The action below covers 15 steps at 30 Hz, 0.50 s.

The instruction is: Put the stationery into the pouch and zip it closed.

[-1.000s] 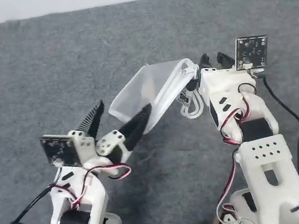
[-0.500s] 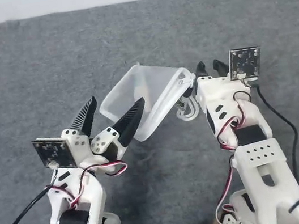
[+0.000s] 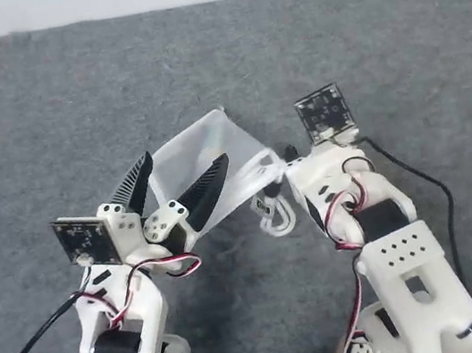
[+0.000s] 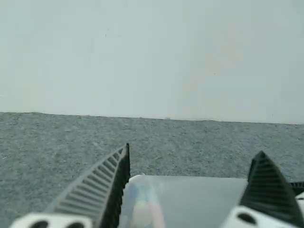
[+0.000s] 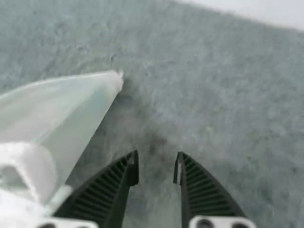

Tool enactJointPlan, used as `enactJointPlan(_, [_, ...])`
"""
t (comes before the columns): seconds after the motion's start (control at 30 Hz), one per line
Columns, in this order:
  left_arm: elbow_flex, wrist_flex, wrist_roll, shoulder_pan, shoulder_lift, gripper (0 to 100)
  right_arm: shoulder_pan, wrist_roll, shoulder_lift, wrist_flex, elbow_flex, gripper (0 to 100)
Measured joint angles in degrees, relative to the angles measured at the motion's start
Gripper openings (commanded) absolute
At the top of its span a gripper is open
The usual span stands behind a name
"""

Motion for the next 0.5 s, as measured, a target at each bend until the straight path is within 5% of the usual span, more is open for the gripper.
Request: enactJointPlan(0.5, [1.3, 0.0, 0.0, 0.0, 0.0, 37, -2.4, 3.9, -0.1, 28.3, -7.7, 12.4])
